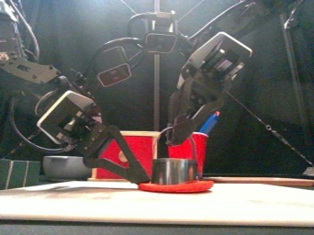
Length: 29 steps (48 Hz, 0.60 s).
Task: Get the cutter from the drawer then cut the dough then place the extra dough in the bowl
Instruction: Place the extra dough in the bowl
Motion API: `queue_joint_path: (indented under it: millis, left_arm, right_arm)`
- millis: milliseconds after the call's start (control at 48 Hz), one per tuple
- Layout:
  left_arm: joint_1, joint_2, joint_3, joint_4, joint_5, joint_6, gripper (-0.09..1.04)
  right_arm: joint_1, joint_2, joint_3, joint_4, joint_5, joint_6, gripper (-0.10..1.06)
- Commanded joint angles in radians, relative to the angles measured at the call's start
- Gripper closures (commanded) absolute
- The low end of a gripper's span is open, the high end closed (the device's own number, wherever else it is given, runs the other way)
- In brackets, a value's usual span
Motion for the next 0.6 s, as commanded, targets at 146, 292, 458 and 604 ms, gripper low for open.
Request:
queue_joint_path:
  millis: [146, 292, 458, 604]
  left_arm:
    - [0.012, -0.006, -0.003, -0.006, 0.003, 0.002, 0.38]
    - [0.012, -0.005, -0.002, -0.006, 0.002, 0.002, 0.38]
    - [0.012, -0.006, 0.002, -0.006, 0.003, 0.002, 0.38]
    - [0.012, -0.005, 0.000, -0.006, 0.002, 0.000, 0.38]
  right_arm:
    - [0.005, -0.049, -0.018, 0.002, -0.002, -0.003, 0.55]
    - [0.003, -0.100, 0.005, -0.008, -0.002, -0.002, 0.57]
    - [-0.003, -0.184, 0.067, -0.031, -0.003, 0.000, 0.57]
    - [-0.031, -0.264, 0.132, -0.037, -0.009, 0.000, 0.57]
